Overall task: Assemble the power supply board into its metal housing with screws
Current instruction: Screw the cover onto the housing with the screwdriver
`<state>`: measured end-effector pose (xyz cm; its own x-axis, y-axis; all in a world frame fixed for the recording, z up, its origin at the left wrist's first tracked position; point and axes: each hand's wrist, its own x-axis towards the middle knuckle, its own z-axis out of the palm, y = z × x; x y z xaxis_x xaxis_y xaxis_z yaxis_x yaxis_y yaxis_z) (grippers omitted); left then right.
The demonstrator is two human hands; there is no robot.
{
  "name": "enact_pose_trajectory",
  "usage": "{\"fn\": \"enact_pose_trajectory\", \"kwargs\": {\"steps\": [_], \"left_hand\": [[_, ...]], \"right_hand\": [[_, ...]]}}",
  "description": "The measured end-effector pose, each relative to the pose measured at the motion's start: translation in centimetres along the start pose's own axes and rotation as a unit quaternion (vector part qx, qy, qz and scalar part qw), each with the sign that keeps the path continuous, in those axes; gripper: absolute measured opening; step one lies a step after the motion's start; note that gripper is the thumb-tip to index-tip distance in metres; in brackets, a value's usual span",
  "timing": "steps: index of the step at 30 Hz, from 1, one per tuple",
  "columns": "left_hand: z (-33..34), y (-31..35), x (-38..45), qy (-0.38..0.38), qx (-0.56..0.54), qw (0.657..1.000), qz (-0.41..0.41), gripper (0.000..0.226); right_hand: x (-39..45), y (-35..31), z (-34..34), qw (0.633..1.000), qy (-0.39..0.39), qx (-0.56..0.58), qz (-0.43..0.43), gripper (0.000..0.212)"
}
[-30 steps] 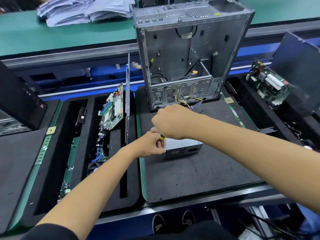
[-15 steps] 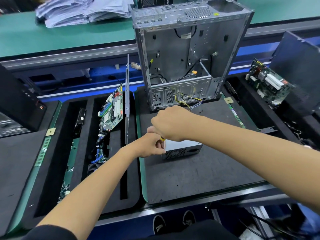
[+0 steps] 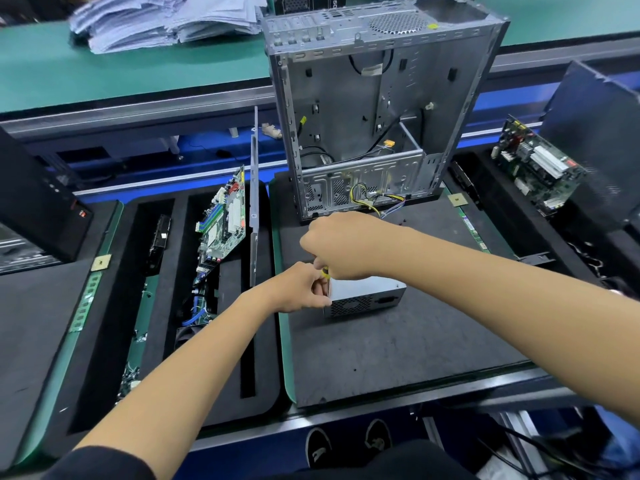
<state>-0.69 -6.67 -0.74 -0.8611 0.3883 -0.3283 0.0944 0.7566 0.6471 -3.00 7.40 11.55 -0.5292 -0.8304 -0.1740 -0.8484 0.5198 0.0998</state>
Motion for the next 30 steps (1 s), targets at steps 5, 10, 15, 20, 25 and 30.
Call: {"fn": "enact_pose_trajectory", "kwargs": {"steps": [5, 10, 15, 20, 25, 30], "left_hand": [[0.0, 0.0, -0.1, 0.000, 0.009, 1.000, -0.001, 0.025], [-0.1, 0.1, -0.1, -0.010, 0.036, 0.999, -0.004, 0.019], [-1.1, 0.7, 0.4, -0.040, 0.053, 0.998, -0.006, 0.023], [-2.1, 2.5, 2.1, 0.004, 0.052, 0.999, 0.010, 0.016], [-2.9, 6.0, 5.1, 0.059, 0.041, 0.995, 0.065, 0.008], [-3.4, 8.3, 9.1, 0.070, 0.085, 0.990, 0.091, 0.009]], "right_hand": [[0.1, -0.1, 0.4, 1.000, 0.002, -0.002, -0.007, 0.019], [0.1, 0.3, 0.3, 0.999, -0.005, 0.048, 0.006, 0.024], [0.0, 1.7, 0.6, 0.972, 0.002, 0.233, 0.018, 0.027], [-0.5, 5.4, 0.7, 0.909, 0.070, 0.399, 0.099, 0.031], [-1.1, 9.2, 1.4, 0.857, 0.147, 0.444, 0.215, 0.026], [-1.9, 13.1, 2.4, 0.822, 0.193, 0.443, 0.302, 0.030]]}}
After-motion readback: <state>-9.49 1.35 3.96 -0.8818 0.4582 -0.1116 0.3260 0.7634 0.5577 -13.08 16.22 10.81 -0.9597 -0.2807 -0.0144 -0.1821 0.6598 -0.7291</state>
